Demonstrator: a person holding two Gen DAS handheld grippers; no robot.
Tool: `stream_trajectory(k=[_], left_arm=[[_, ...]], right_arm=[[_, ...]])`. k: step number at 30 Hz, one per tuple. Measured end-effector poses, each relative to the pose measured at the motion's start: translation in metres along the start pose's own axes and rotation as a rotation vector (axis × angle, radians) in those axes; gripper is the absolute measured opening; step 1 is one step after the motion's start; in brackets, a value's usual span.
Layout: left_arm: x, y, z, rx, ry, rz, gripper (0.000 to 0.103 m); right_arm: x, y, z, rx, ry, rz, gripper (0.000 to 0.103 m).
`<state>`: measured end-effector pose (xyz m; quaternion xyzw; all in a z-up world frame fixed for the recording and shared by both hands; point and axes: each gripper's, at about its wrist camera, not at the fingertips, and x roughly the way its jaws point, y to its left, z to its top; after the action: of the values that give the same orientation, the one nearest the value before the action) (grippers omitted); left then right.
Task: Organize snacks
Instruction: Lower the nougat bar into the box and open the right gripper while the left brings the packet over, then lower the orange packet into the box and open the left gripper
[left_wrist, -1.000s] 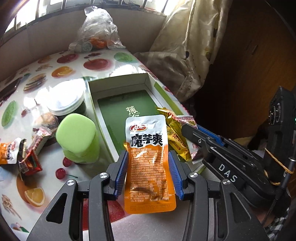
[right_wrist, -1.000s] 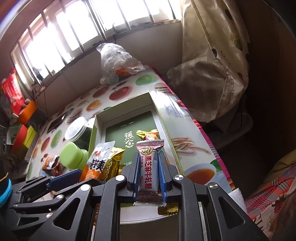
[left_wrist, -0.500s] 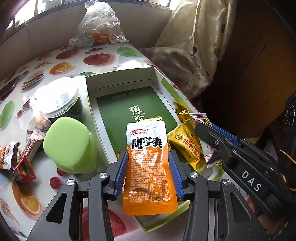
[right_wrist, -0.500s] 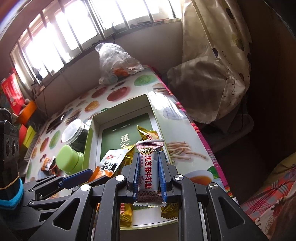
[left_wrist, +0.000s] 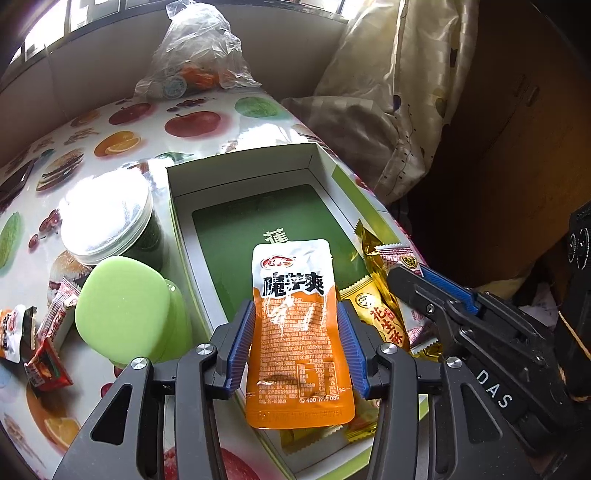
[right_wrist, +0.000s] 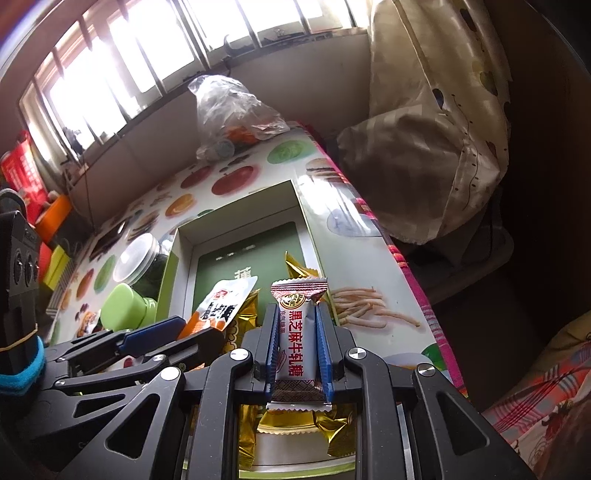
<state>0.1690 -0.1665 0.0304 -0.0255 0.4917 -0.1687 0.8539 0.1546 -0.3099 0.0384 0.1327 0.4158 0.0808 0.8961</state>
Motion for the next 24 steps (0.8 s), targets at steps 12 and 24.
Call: stream_trajectory(k=[12, 24], left_arm=[[-0.009, 0.001, -0.001, -0.001, -0.003, 0.009, 0.050], [-0.033, 0.002, -0.009, 0.013, -0.039, -0.014, 0.052]], right_arm=[[-0.005, -0.001, -0.002, 0.005, 0.001, -0.003, 0.025], [-0.026, 0.006, -0.005, 0.035, -0.034, -0.013, 0.034]])
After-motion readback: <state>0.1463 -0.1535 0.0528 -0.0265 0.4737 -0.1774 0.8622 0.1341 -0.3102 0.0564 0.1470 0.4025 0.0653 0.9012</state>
